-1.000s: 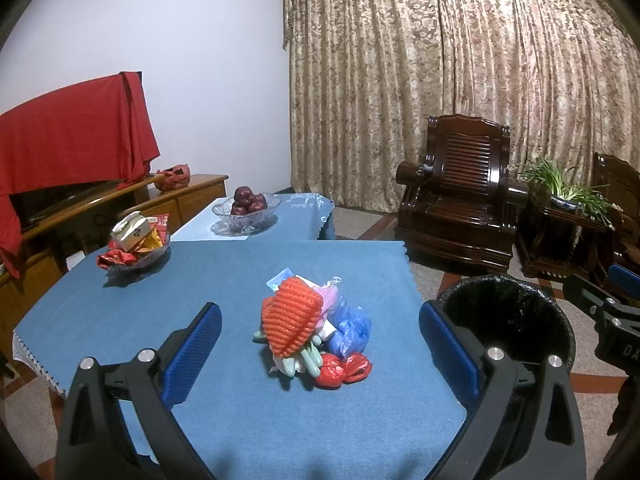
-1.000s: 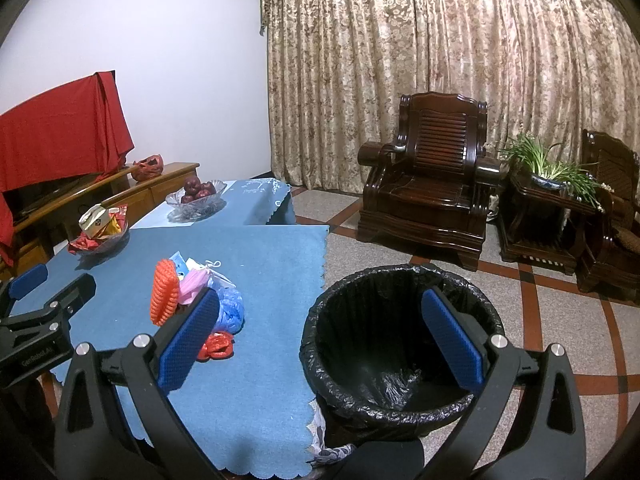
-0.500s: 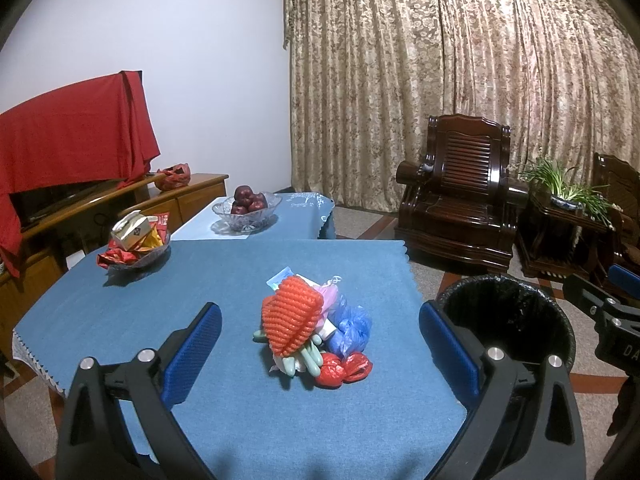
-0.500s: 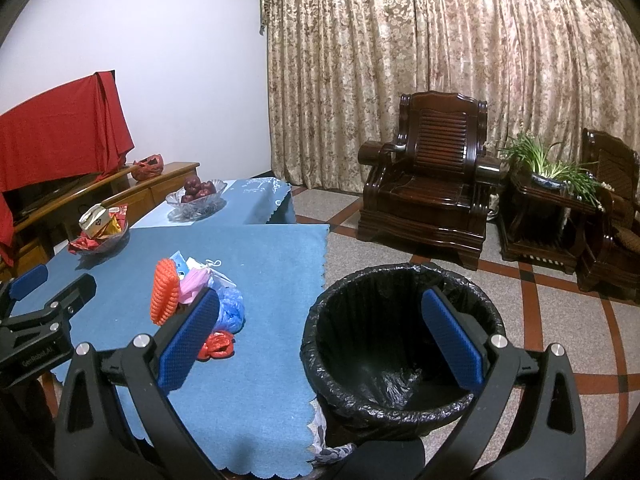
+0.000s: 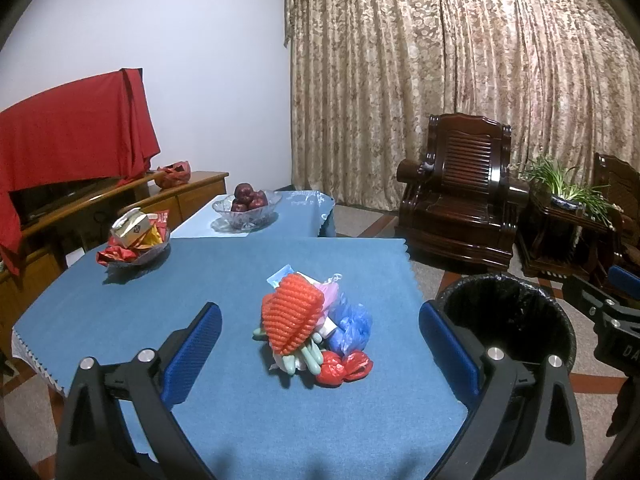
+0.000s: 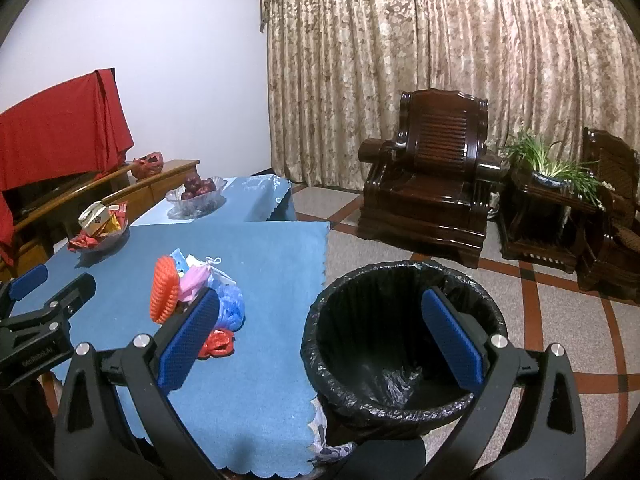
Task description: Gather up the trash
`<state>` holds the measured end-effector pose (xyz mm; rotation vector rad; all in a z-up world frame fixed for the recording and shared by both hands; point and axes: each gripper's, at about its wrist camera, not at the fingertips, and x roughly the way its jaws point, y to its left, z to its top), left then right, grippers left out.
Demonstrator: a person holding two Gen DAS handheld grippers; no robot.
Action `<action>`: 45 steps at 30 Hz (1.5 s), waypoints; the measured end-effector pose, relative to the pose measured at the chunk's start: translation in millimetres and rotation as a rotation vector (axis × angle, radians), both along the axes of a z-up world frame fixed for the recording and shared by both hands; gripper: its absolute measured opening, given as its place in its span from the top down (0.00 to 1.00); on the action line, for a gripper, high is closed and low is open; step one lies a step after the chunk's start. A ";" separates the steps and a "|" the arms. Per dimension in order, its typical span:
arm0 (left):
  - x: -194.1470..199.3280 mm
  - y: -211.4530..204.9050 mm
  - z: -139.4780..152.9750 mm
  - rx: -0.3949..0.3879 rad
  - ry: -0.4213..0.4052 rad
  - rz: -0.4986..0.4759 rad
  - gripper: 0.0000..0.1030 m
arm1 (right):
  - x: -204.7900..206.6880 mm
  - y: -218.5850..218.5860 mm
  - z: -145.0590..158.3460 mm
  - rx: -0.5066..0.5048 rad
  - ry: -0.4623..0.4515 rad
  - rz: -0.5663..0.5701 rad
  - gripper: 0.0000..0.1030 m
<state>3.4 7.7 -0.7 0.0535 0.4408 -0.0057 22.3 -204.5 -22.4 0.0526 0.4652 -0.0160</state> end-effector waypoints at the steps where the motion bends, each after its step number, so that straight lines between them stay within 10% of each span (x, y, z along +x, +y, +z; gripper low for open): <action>1: 0.2 0.5 -0.2 -0.001 0.001 0.000 0.06 | 0.0 0.0 0.0 0.000 0.001 0.000 0.05; 21: 17.7 29.8 -25.9 -0.025 0.008 0.043 0.06 | 31.1 19.7 -26.9 0.010 0.023 0.043 0.05; 45: 126.8 37.6 -126.0 0.077 0.078 0.074 0.21 | 142.4 56.5 -86.4 -0.008 0.129 0.125 0.07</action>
